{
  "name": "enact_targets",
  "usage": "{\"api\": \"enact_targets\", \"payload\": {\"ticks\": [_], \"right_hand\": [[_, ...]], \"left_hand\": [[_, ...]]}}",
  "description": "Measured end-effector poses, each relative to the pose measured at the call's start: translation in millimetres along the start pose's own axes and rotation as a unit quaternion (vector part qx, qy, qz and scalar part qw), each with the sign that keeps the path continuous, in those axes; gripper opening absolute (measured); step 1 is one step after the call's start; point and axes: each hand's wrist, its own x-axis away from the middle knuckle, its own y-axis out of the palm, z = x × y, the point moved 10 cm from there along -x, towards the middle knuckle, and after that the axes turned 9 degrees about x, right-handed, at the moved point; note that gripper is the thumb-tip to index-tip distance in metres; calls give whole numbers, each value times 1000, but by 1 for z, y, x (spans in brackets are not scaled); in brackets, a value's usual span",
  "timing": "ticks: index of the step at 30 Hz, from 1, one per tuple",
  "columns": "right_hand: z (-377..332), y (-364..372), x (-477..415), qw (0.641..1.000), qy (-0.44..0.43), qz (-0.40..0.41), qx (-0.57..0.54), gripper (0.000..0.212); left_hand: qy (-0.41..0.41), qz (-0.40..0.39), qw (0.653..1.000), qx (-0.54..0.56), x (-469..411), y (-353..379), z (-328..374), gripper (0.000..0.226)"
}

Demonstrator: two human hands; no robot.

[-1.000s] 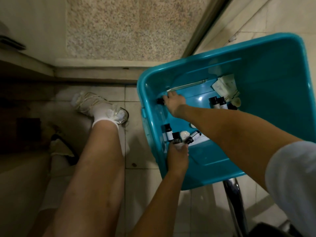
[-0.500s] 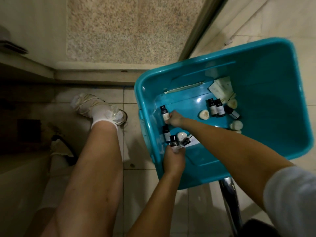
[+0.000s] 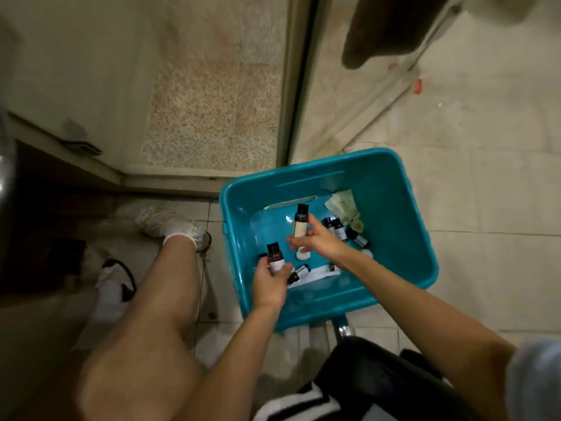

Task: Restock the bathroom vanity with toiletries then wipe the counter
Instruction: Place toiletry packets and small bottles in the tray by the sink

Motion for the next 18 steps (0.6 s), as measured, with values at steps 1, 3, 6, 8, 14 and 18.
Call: {"api": "enact_targets", "payload": {"ticks": [1, 3, 6, 8, 14, 18], "right_hand": [[-7, -5, 12, 1000, -16, 8, 2, 38], [-19, -12, 36, 999, -45, 21, -17, 23], [-41, -16, 72, 995, -69, 36, -66, 10], [-60, -16, 97, 992, -84, 53, -72, 16], [-154, -4, 165, 982, -164, 61, -66, 32], [-247, 19, 217, 963, -262, 34, -52, 33]], "left_hand": [[15, 0, 1000, 17, 11, 1, 9, 17], [38, -3, 998, 42, 34, 3, 25, 15], [77, 5, 995, 55, 68, -1, 51, 16], [119, 11, 991, 68, 92, -8, 74, 16], [281, 17, 955, 91, 174, -38, 185, 9], [373, 13, 921, 111, 243, -70, 268, 13]]}}
